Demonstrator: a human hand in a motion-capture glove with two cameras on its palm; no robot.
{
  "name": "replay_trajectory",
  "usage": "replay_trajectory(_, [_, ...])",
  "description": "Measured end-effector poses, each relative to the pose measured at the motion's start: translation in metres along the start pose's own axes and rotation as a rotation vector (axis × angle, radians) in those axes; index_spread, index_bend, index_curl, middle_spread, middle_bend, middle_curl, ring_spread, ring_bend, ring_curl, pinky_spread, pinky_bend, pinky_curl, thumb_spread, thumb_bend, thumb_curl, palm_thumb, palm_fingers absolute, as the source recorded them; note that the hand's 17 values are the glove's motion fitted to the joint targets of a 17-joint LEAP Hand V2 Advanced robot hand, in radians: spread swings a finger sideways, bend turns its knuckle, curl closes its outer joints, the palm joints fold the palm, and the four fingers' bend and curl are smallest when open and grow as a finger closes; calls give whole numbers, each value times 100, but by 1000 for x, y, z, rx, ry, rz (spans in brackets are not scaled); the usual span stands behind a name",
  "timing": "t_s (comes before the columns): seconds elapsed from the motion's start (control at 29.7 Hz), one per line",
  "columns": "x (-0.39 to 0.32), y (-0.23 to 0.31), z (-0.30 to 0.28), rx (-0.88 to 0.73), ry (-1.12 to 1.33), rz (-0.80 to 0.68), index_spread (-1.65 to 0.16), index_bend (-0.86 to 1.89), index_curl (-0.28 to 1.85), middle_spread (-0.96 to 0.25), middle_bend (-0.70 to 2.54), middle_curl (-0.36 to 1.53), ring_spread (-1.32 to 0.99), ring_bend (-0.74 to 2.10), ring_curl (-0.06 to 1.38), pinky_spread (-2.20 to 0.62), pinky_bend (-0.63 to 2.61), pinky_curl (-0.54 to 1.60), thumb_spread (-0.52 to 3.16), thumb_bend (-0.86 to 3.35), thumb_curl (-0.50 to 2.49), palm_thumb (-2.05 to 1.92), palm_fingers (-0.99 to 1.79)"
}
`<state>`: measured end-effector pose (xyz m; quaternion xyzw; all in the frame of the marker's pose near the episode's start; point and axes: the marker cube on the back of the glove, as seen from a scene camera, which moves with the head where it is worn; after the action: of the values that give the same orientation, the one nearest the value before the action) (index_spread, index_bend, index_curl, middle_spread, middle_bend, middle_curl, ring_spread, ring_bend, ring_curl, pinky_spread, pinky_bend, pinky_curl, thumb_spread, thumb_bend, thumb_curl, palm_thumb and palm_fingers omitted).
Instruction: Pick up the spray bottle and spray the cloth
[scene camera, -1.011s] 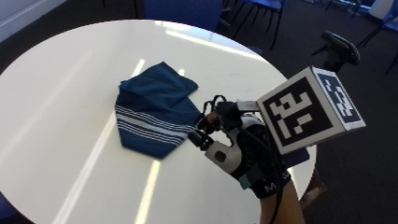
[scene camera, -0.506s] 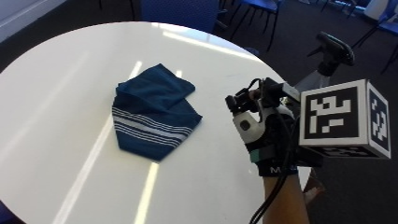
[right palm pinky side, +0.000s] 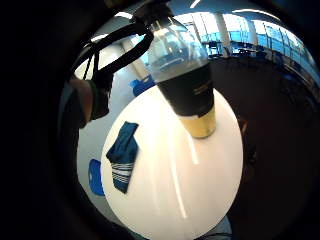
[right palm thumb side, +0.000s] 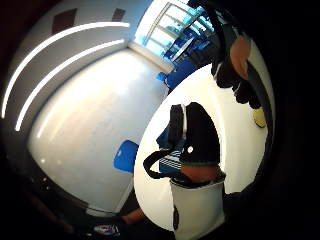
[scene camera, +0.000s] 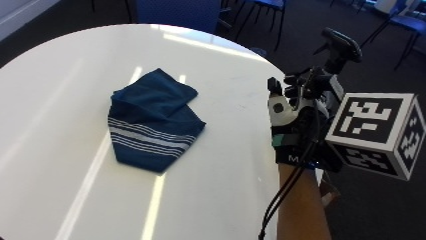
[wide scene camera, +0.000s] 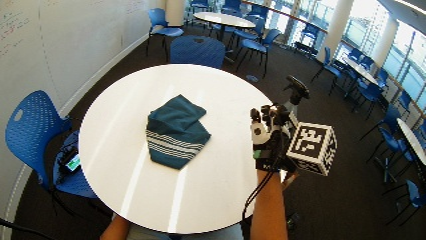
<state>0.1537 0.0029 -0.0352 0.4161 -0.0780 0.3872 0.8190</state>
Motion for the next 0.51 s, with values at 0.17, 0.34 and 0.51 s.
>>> replay_trajectory(0.17, [-1, -4, 12, 75, -28, 53, -30, 7, 36, -13, 42, 46, -18, 54, 45, -13, 27, 41, 123, -1, 41, 69, 113])
replay_trajectory(0.34, [0, -14, 21, 99, -47, 87, -30, 6, 32, -13, 41, 47, -17, 54, 45, -12, 30, 42, 121, -1, 42, 71, 105])
replay_trajectory(0.51, [6, -27, 27, 72, -51, 133, -31, 1, 29, -10, 34, 46, -14, 50, 47, -6, 37, 47, 121, -1, 43, 71, 71])
